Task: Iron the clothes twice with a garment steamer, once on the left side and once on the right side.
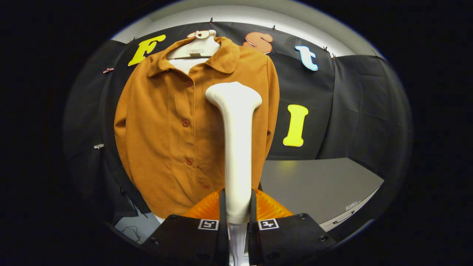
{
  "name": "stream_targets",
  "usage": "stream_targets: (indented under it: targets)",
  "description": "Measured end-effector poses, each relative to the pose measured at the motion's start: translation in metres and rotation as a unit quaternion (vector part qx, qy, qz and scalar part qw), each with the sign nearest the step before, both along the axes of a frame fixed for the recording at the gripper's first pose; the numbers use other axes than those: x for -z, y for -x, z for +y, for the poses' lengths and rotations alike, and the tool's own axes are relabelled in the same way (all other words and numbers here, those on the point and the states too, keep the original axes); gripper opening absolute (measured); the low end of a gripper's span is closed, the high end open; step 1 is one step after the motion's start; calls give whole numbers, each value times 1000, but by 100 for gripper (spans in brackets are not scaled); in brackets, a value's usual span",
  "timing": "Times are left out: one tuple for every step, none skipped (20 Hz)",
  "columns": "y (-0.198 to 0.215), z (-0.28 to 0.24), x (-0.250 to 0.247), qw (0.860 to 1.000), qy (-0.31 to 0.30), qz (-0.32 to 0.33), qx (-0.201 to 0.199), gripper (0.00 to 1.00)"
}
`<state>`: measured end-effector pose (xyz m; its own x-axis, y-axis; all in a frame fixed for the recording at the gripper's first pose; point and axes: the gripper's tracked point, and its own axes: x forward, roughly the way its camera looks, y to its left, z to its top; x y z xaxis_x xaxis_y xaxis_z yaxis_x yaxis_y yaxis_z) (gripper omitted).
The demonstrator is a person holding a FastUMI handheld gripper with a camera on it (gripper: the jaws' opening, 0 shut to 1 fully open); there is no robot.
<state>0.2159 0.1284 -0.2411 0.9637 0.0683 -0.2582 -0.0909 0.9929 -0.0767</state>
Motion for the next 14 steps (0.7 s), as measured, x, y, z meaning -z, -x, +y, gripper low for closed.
stream_targets:
  targets:
    - [0, 0, 13, 1000, -1, 15, 0, 24]
    - [1, 0, 23, 1000, -1, 27, 1, 24]
    - [2, 0, 35, 999, 1, 38, 1, 24]
    - [3, 0, 47, 999, 3, 48, 2, 24]
    - [4, 1, 58, 998, 7, 59, 2, 24]
    - [5, 1, 68, 998, 10, 69, 2, 24]
    - [6, 2, 79, 997, 10, 79, 2, 24]
    - [9, 1, 90, 996, 12, 92, 3, 24]
    - [10, 1, 100, 995, 11, 102, 3, 24]
    - [12, 0, 108, 994, 11, 112, 4, 24]
    - [15, 1, 117, 992, 11, 122, 5, 24]
    - [19, 1, 127, 991, 12, 131, 5, 24]
    - [22, 1, 135, 990, 12, 140, 7, 24]
    - [27, 1, 143, 989, 11, 150, 7, 24]
